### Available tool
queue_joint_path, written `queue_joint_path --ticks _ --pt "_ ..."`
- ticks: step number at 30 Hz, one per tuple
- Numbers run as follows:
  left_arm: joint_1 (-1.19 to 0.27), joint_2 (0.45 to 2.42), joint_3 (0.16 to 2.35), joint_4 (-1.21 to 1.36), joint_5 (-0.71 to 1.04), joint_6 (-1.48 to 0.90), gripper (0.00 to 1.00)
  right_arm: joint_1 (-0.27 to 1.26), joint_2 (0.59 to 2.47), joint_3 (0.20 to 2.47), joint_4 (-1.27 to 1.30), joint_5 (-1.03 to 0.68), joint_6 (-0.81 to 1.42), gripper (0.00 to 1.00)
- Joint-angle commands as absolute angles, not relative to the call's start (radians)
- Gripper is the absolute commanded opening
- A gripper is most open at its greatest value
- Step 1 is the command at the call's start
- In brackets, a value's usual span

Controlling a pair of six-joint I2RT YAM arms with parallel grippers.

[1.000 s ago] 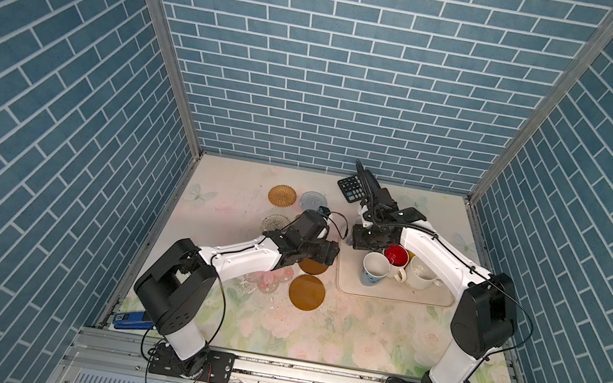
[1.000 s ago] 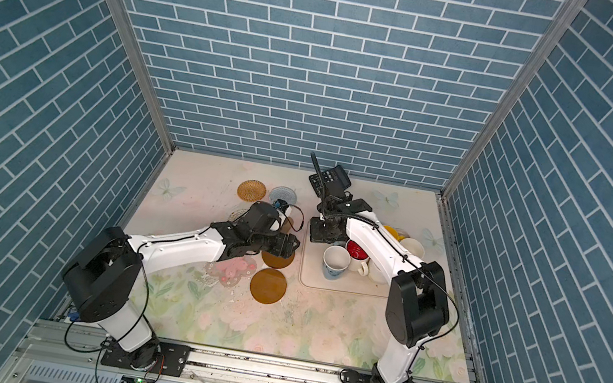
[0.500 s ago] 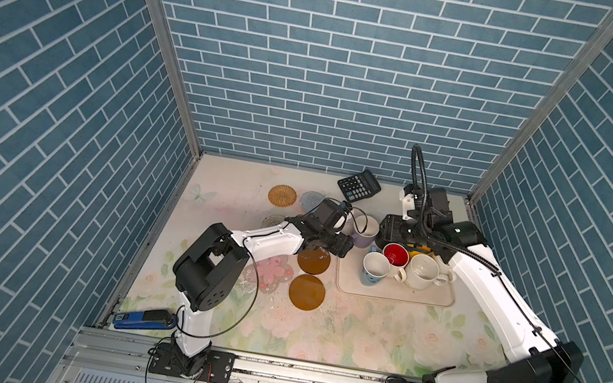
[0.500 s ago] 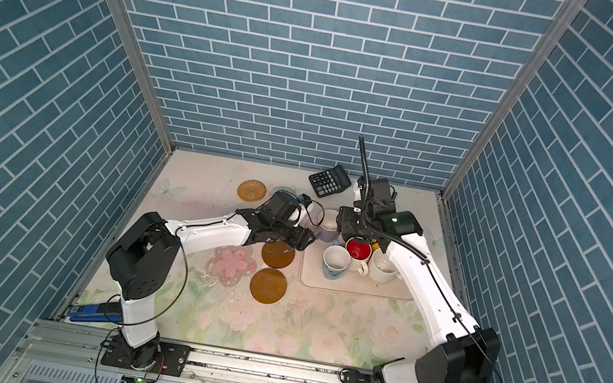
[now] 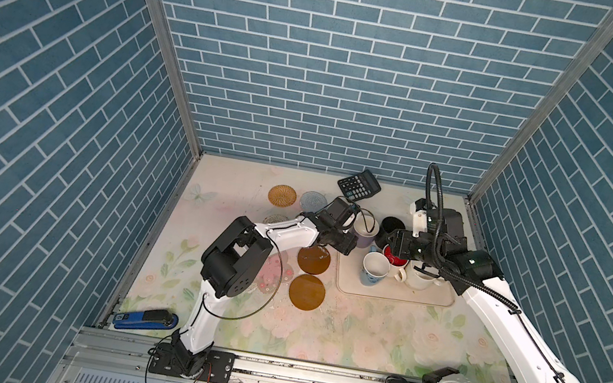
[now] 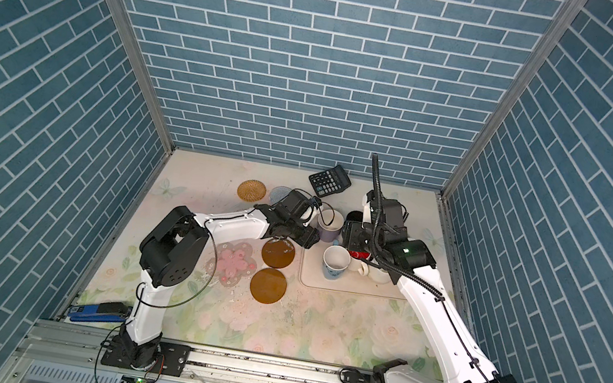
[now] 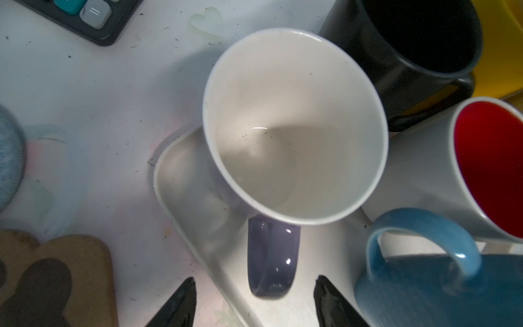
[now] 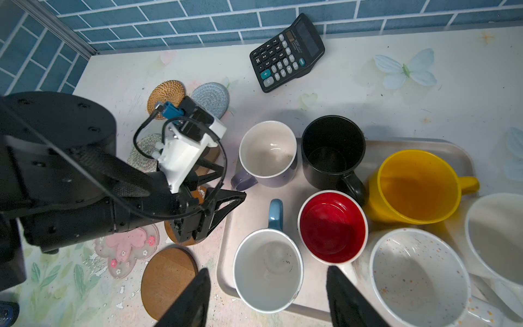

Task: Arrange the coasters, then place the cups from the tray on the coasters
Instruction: 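Withdraw the right gripper while the left gripper moves over the lavender mug, then close the left gripper on the lavender mug and lift it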

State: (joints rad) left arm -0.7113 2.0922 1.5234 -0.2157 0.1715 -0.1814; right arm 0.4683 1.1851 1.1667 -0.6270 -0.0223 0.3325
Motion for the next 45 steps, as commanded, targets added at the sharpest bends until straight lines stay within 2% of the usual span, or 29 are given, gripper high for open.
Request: queue_joint_path --ticks 1,6,15,24,31,45 --pt "-0.708 2.131 1.579 -0.259 0.144 -0.163 0.64 0.465 1.16 1.119 -0.585 -0.037 0.327 0.65" --pt "-0.709 2.173 1.633 -0.277 0.121 -0.156 0.55 0.465 1.152 1.101 -0.57 -0.045 0.327 0.65" --pt "-0.709 2.204 1.677 -0.289 0.104 -0.143 0.32 0.463 1.131 1.085 -0.557 -0.043 0.328 0.66" --pt "-0.709 2.2 1.701 -0.306 0.124 -0.127 0.0 0.455 1.12 1.066 -0.551 -0.043 0.334 0.66" --pt "-0.71 2.157 1.707 -0.329 0.103 -0.13 0.0 0.452 1.094 1.07 -0.569 -0.04 0.336 0.66" --pt "-0.714 1.939 1.674 -0.46 -0.097 -0.219 0.0 0.452 1.017 1.043 -0.622 -0.026 0.374 0.67"
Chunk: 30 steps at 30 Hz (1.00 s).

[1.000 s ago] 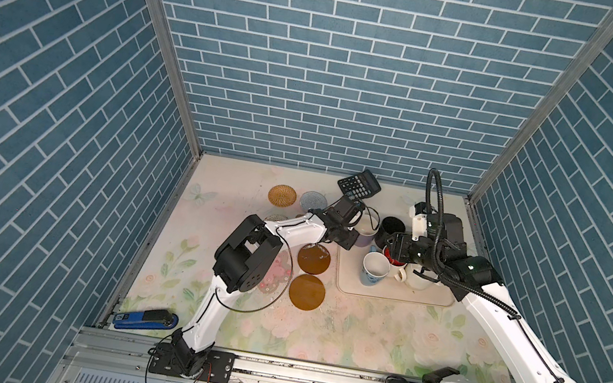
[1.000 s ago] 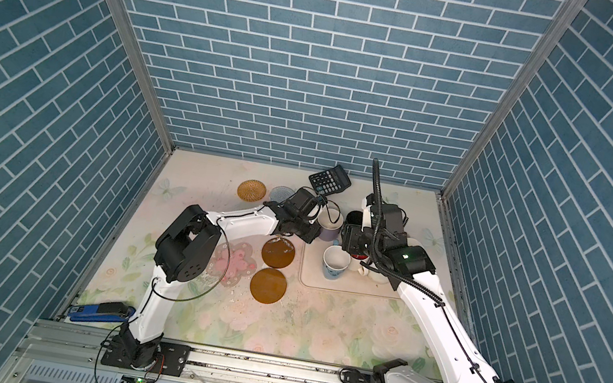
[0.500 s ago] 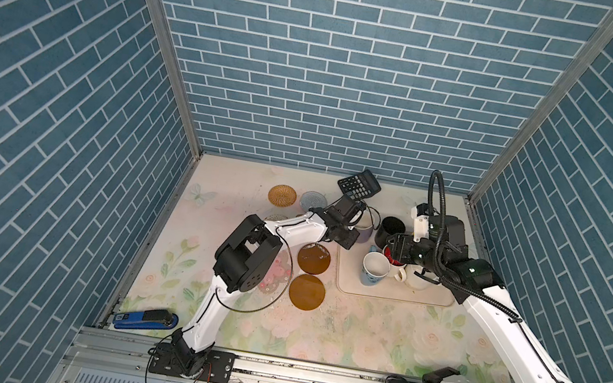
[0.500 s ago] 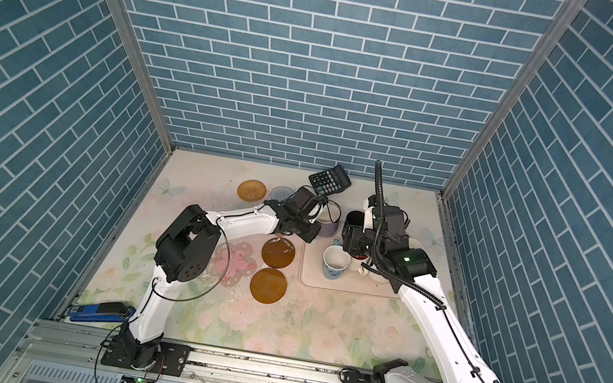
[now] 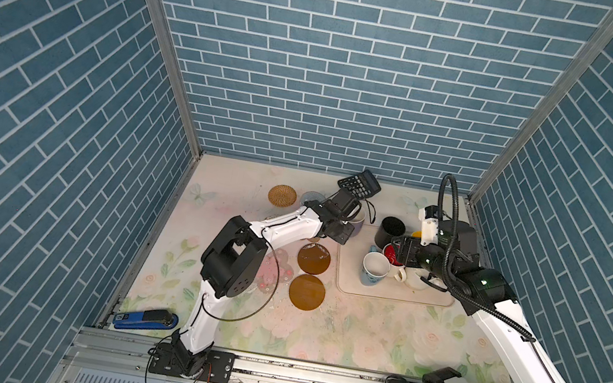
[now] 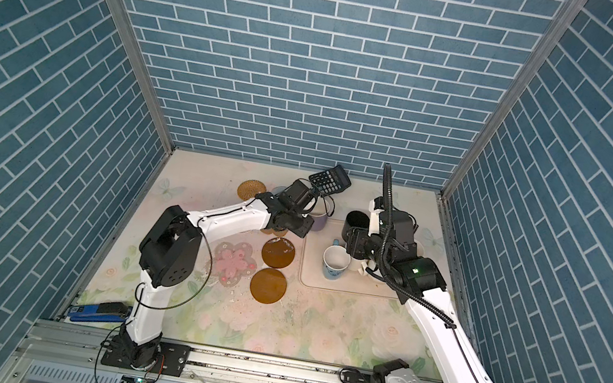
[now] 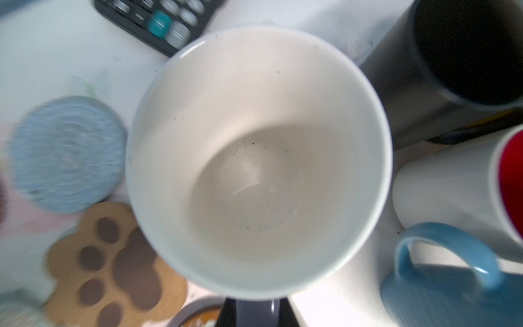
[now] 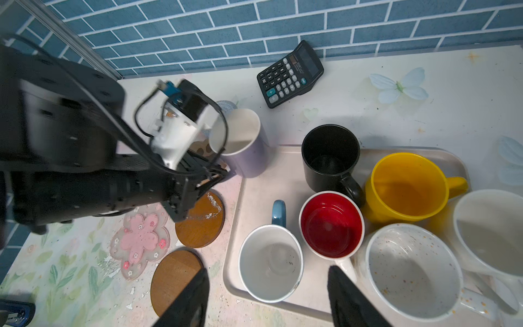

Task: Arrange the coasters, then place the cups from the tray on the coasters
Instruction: 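Close the left gripper on the lavender mug and lift it, then carry the lavender mug with the left gripper over the wicker coaster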

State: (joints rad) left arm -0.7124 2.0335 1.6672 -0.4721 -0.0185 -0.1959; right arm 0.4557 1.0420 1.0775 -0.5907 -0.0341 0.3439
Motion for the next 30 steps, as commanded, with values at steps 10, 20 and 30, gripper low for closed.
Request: queue_joint_path --ticks 10,20,30 --pt "-0.642 1.847 1.662 -0.548 -0.209 -0.251 0.0 0.452 1.066 1.057 -0.58 -0.027 0.396 0.67" --pt "-0.48 1.864 1.657 -0.517 -0.231 -0.28 0.0 0.452 1.243 1.151 -0.482 -0.07 0.387 0.67" --pt "-0.354 1.963 1.7 -0.47 -0.182 -0.278 0.0 0.452 1.387 1.23 -0.398 -0.118 0.388 0.67"
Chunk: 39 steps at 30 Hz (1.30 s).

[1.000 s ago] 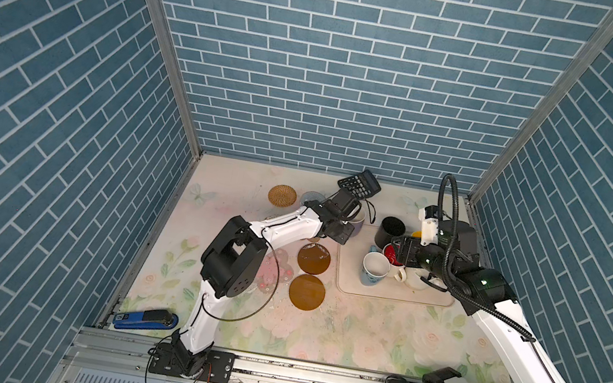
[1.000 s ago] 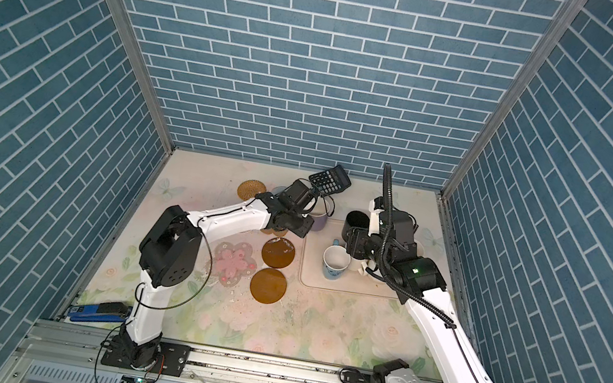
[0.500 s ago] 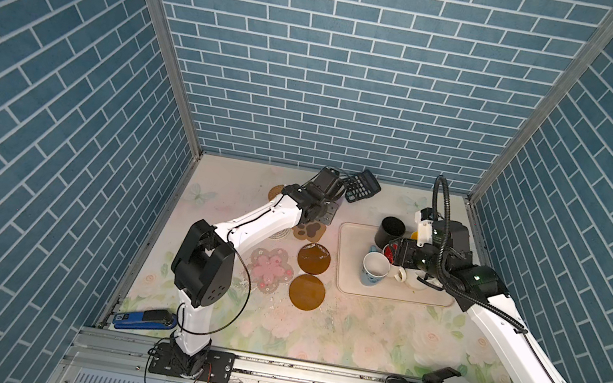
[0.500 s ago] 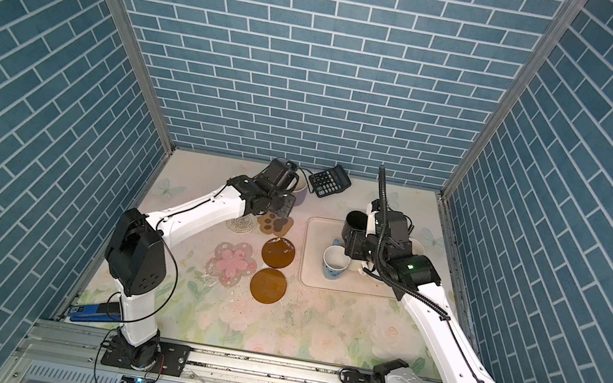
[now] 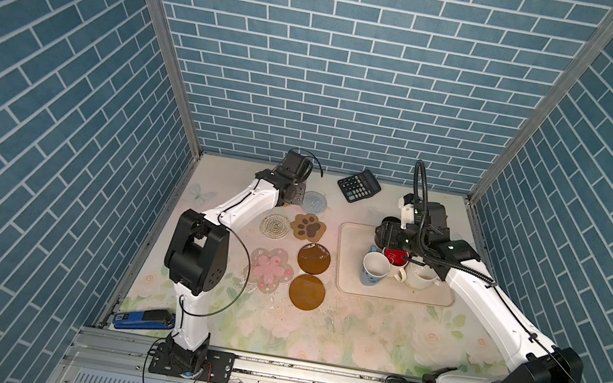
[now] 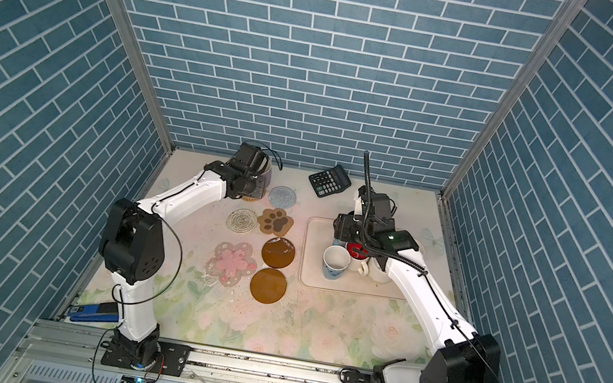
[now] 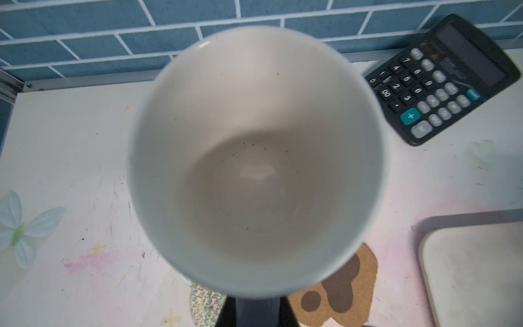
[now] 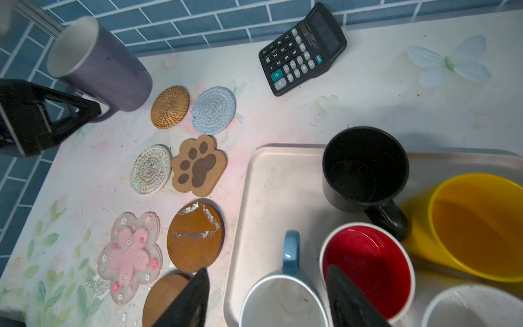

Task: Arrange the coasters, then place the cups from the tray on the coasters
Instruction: 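Carry the lavender mug with the left gripper over the wicker coaster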

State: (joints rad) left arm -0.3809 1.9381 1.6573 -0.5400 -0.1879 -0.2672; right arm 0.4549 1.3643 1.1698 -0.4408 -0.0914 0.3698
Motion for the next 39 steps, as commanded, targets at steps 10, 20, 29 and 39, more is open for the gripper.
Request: queue_joint_path --ticks 10,20,29,39 --pt "-0.284 2.044 1.687 -0.406 -0.167 -0.291 0.0 0.449 1.482 1.3 -0.407 -0.107 0.365 0.67" --pt "-0.265 2.061 1.646 -0.344 -0.174 -0.293 0.0 0.445 1.52 1.32 -0.415 -0.112 0.362 0.67" --pt "-0.265 2.105 1.671 -0.323 -0.153 -0.287 0.0 0.443 1.516 1.31 -0.42 -0.107 0.361 0.66" --pt "-0.265 2.135 1.681 -0.331 -0.157 -0.287 0.0 0.441 1.507 1.298 -0.417 -0.101 0.357 0.67"
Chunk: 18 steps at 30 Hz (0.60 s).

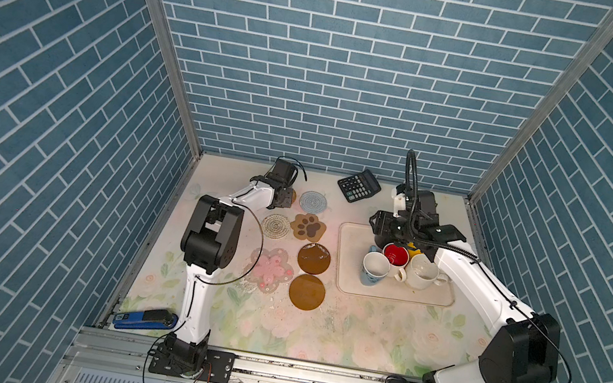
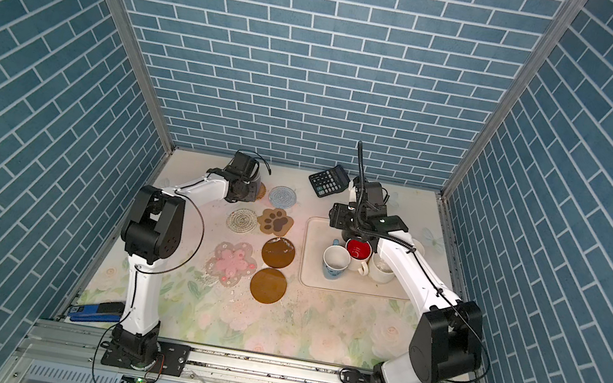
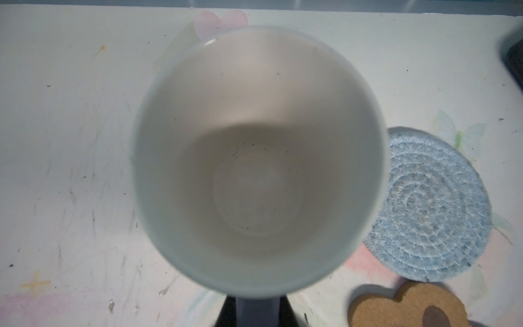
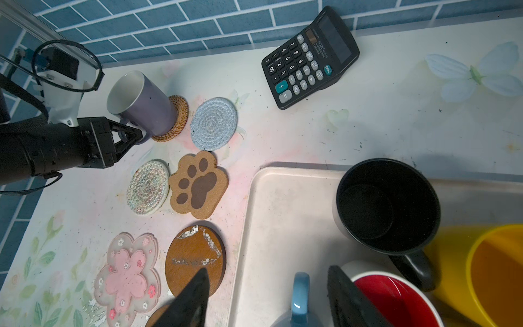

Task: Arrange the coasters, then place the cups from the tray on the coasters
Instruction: 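Carry the lavender mug with the left gripper over the wicker coaster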

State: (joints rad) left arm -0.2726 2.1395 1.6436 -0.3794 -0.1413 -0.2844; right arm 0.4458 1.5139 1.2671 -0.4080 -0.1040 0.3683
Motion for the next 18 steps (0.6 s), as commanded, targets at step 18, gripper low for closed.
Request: queue_joint_path --ticks 18 --pt "-0.265 2.142 1.716 -0.31 -0.142 -0.288 0.0 0.437 1.51 1.299 -0.42 -0.1 0.358 0.67"
